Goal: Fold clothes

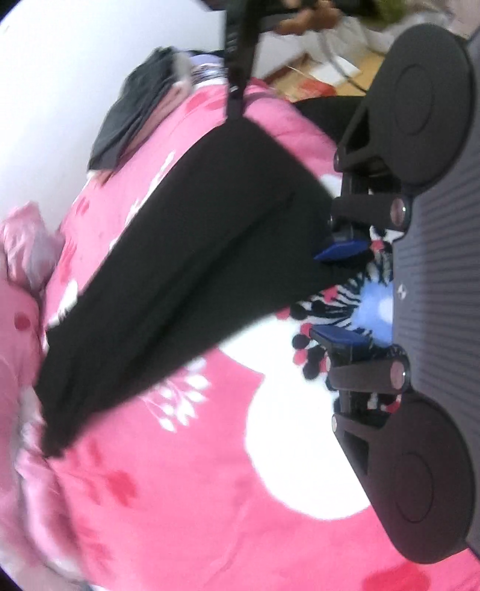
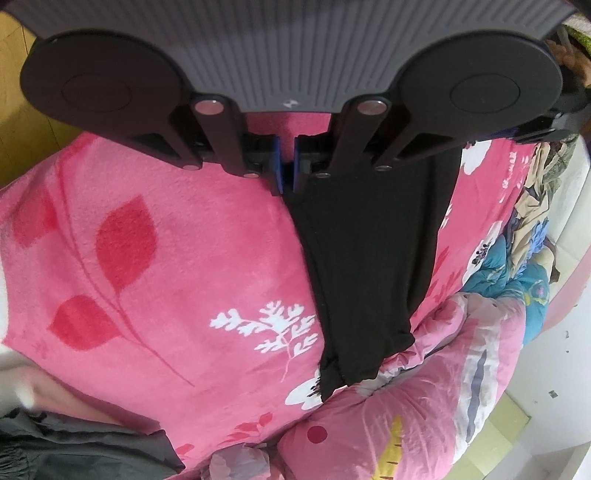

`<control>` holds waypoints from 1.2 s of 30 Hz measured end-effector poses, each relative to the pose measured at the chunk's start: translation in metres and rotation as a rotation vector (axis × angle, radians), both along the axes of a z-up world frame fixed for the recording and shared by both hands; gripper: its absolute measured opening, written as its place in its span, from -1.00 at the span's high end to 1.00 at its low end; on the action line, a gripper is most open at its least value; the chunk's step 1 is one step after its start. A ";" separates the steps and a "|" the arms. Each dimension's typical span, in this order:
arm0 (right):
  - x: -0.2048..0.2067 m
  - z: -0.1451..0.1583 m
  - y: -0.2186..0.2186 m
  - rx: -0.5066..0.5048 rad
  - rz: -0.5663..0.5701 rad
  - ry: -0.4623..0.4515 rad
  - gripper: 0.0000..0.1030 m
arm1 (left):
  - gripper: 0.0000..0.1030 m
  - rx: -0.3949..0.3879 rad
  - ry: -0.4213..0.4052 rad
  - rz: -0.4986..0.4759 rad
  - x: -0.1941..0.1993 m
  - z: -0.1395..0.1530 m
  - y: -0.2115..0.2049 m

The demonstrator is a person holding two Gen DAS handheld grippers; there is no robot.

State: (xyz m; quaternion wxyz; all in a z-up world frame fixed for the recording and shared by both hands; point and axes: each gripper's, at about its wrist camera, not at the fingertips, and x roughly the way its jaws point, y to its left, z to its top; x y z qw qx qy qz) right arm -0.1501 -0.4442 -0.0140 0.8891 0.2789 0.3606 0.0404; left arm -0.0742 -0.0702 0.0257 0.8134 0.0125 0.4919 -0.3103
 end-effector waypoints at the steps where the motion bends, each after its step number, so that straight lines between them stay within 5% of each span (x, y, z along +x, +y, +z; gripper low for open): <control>1: 0.000 0.000 0.000 0.004 -0.003 0.001 0.89 | 0.39 -0.001 -0.004 0.014 0.000 0.000 0.001; 12: -0.010 0.010 0.003 -0.055 -0.022 0.009 0.83 | 0.44 0.077 -0.130 -0.002 -0.024 0.016 0.002; 17: -0.019 0.058 0.002 -0.163 -0.058 -0.090 0.77 | 0.32 0.029 -0.197 0.005 -0.013 0.030 0.003; 20: 0.003 0.074 0.024 -0.186 0.019 -0.163 0.77 | 0.32 0.051 -0.220 0.021 0.004 0.024 -0.012; 26: 0.086 0.057 0.084 -0.267 0.176 -0.163 0.77 | 0.33 0.054 -0.151 0.085 0.033 0.005 -0.020; 34: 0.089 0.025 0.063 -0.345 -0.025 -0.070 0.77 | 0.31 0.025 -0.139 0.058 0.044 -0.002 -0.029; 36: 0.084 0.018 0.057 -0.320 -0.051 -0.062 0.77 | 0.50 0.066 -0.157 0.066 0.043 -0.007 -0.035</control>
